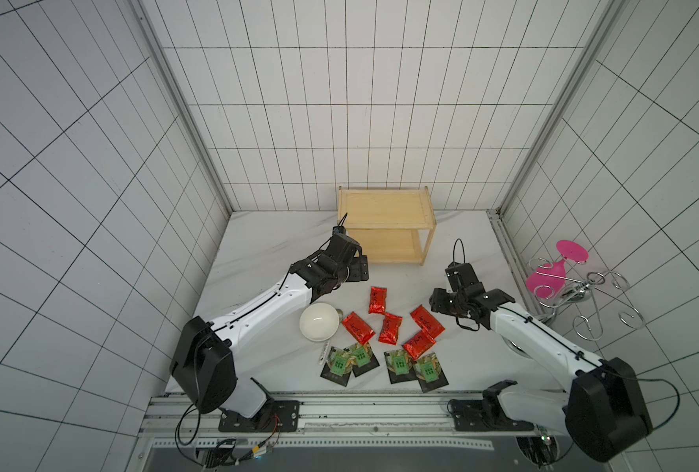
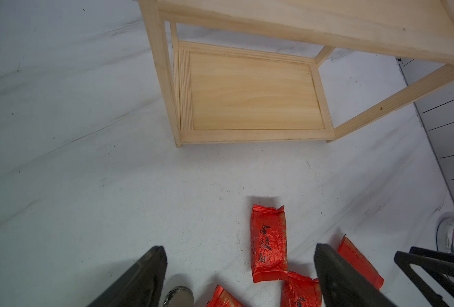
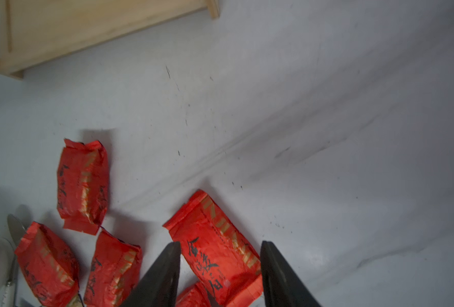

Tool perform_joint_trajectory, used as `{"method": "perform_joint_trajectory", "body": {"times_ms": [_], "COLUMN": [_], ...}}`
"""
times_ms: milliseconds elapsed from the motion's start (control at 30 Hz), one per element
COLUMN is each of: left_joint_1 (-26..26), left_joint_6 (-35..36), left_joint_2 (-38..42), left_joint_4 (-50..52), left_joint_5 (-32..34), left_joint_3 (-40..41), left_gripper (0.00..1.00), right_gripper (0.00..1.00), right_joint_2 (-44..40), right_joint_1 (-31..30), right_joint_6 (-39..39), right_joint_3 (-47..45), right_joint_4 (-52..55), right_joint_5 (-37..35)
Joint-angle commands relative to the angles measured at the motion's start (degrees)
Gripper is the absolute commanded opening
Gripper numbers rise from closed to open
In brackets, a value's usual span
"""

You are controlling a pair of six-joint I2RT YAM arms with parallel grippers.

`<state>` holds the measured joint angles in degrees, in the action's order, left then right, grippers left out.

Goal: Place the tea bags on the shelf by color
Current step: Move the shelf to the center of the board, then pick up the tea bag from the center of the board.

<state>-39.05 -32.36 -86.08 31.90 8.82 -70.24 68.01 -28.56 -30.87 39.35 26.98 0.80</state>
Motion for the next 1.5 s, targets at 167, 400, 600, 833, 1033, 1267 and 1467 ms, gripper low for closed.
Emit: {"method": "perform_joint_trajectory", "body": {"times_ms": [167, 400, 600, 833, 1033, 1267, 1467], "left_joint_1": [-2.57, -9.82, -11.35, -11.93, -10.85, -9.56, -9.56], "left_joint_6": [3.43, 6.43, 6.49, 6.77, 5.77, 3.63, 2.93], "left_joint_2": [-11.05, -24.59, -31.82, -38.3, -40.13, -38.99, -39.5], "left_joint_4": [-8.06, -5.6, -4.3, -3.08, -3.55, -7.64, -8.52], "left_joint_5": [-25.52, -37.5, -40.89, -41.04, -39.68, -39.32, -39.25], "left_joint_3": [-4.18, -15.96, -20.68, -23.25, -23.44, -18.9, -18.09], "left_gripper": [0.76, 0.64, 0.61, 0.6, 0.59, 0.59, 0.59], "right_gripper": [0.53, 0.49, 0.45, 0.41, 0.38, 0.41, 0.4], "right_joint_2": [-11.33, -14.08, -17.12, -15.18, -12.87, -12.42, -9.37], "right_joint_1": [0.28, 7.31, 13.75, 16.69, 17.47, 18.77, 19.59], "right_joint_6": [-12.26, -16.27, -16.2, -15.49, -15.36, -15.91, -17.69], "right_joint_3": [-10.03, -15.25, -19.34, -20.95, -22.12, -23.31, -23.97], "right_joint_4": [-0.5, -7.83, -9.54, -12.57, -15.5, -18.93, -22.78], "right_joint_5": [4.1, 14.44, 19.19, 21.95, 23.69, 25.99, 29.16]}}
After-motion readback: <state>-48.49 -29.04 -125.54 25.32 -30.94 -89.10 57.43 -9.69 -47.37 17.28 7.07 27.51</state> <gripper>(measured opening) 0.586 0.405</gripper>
